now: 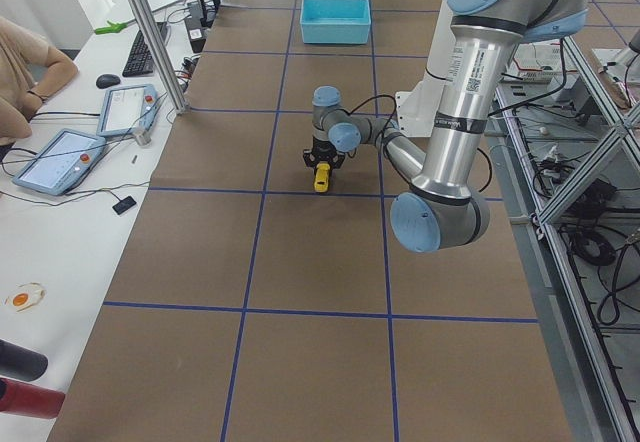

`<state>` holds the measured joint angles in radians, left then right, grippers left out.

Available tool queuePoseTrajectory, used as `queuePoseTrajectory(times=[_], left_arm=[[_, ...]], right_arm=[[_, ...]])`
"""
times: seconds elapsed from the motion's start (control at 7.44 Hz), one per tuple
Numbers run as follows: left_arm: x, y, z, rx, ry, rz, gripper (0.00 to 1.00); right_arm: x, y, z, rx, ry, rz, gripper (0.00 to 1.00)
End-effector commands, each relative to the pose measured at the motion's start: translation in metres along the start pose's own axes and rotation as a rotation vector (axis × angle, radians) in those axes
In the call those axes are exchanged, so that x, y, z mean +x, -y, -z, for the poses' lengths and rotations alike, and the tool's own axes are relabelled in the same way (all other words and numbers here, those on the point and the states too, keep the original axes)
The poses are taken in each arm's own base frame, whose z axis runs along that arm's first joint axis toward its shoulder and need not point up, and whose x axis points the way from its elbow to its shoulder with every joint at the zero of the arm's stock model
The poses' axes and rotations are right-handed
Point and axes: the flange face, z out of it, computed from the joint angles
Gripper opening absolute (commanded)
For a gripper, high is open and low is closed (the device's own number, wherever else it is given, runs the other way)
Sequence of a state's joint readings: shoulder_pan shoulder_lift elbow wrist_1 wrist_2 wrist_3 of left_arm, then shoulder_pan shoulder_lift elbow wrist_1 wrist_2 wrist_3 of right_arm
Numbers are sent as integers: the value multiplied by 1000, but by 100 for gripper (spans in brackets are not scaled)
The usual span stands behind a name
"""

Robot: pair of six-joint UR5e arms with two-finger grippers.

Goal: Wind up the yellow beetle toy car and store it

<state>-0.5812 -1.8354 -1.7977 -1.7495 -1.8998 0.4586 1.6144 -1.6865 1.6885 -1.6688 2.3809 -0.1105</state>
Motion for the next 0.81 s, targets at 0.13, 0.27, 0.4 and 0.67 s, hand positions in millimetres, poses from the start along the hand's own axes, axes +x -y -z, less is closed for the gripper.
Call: queuePoseTrajectory(times=[0.13, 0.27, 0.4, 0.67], left_arm=[[-3, 15, 7, 13, 8, -5, 9], [-5, 17, 4, 6, 11, -4, 9], [-6, 14, 0, -12, 25, -5, 8], [-7, 11, -5, -25, 25, -3, 8]], right_arm=[[0, 0, 1, 1, 0, 0, 100], [-1, 0, 0, 0, 0, 3, 100], [-1, 0, 0, 0, 1, 3, 100], [-1, 0, 0, 0, 0, 1, 100]])
